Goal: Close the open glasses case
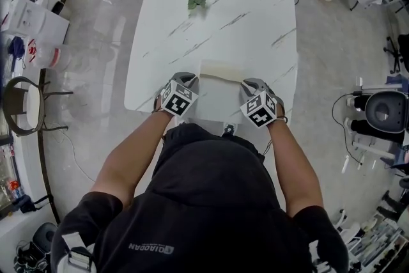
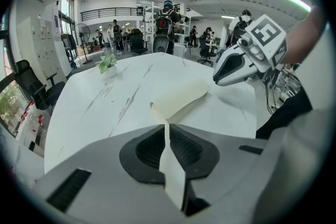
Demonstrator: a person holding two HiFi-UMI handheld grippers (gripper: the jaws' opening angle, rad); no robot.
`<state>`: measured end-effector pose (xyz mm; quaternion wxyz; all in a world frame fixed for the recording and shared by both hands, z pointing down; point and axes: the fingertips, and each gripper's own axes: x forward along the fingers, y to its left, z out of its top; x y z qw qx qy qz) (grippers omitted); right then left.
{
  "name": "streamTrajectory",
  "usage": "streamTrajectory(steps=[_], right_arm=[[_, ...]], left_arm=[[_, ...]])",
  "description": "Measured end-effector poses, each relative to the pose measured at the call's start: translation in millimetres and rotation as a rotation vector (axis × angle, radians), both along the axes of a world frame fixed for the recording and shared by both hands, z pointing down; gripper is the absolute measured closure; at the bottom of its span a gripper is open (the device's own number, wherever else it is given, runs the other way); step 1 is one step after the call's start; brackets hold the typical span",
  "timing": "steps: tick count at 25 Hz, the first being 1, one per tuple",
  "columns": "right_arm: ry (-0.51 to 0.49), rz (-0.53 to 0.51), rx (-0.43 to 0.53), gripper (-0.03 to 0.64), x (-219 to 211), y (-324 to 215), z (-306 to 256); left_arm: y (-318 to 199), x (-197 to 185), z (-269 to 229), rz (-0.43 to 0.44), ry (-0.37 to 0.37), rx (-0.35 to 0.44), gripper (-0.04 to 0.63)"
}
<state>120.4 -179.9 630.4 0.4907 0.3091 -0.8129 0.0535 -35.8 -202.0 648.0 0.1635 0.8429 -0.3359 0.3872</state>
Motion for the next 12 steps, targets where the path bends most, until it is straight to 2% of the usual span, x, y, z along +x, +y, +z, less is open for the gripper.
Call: streamTrajectory(steps=[2, 7, 12], right_arm=[[-0.07, 0.056, 0.016, 0.591, -3.2, -1.9, -16.3], [-0.335, 0.273, 0.022, 0.591, 0.5, -4.5, -62.5], [-0.486, 0.35, 0.061, 0.591, 4.3, 1.4, -109.9]], left_arm=[[-1.1, -4.7, -12.2, -0.022, 0.018, 0.018, 0.566], [-2.9, -3.9, -60.9, -0.064, 0.112, 0.083, 0.576], [2.6, 1.8, -111.2, -0.069, 0.2, 0.135, 0.583]])
